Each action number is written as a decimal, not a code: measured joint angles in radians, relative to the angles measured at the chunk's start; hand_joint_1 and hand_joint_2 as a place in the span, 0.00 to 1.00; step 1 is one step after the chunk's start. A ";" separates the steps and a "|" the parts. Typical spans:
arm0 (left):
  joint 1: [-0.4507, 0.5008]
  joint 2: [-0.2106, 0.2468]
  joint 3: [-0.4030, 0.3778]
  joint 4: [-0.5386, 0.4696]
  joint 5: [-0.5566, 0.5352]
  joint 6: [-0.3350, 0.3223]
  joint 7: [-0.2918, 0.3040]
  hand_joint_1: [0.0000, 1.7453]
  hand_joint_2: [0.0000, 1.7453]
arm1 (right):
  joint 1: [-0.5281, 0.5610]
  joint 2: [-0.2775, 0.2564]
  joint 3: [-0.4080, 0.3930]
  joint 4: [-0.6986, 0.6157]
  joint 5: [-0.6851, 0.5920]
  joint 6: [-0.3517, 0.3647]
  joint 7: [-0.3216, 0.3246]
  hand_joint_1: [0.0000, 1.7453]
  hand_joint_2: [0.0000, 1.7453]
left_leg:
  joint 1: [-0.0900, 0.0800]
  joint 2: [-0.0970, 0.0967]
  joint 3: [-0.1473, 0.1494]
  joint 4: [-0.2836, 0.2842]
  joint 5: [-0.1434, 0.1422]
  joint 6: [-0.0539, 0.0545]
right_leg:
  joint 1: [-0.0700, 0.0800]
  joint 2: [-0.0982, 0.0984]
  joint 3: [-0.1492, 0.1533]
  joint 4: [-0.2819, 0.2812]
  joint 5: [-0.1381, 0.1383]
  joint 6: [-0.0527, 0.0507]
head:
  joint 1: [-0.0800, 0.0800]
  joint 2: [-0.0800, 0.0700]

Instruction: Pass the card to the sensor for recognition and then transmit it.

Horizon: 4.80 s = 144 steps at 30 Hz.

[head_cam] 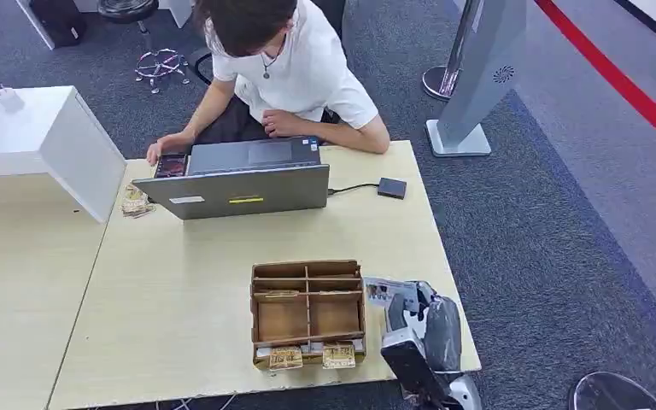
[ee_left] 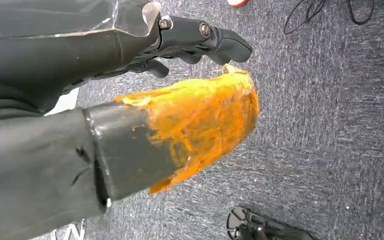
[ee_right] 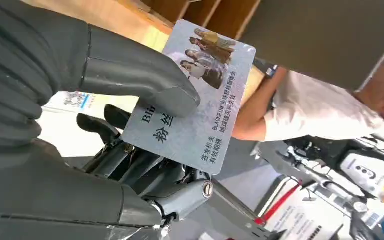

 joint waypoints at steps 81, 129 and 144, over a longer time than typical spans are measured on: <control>0.002 -0.008 0.040 0.000 0.009 0.002 -0.020 0.00 0.00 | 0.013 0.008 -0.259 0.190 -0.108 0.201 -0.013 1.00 1.00 | 0.000 0.000 0.000 0.000 0.000 0.000 | 0.000 0.000 0.000 0.000 0.000 0.000 | 0.000 0.000; 0.002 -0.002 0.050 0.000 0.007 0.002 -0.017 0.00 0.00 | 0.013 0.010 -0.261 0.219 0.128 0.147 0.148 1.00 1.00 | 0.000 0.000 0.001 0.000 0.000 0.000 | 0.000 0.000 0.001 0.000 0.000 0.000 | 0.000 0.000; 0.002 0.000 0.050 0.000 0.004 0.002 -0.011 0.00 0.00 | -0.002 0.010 -0.256 0.230 0.219 0.114 0.214 1.00 1.00 | 0.000 0.000 0.002 0.000 0.000 0.000 | 0.000 0.000 0.003 0.000 0.000 0.000 | 0.000 0.000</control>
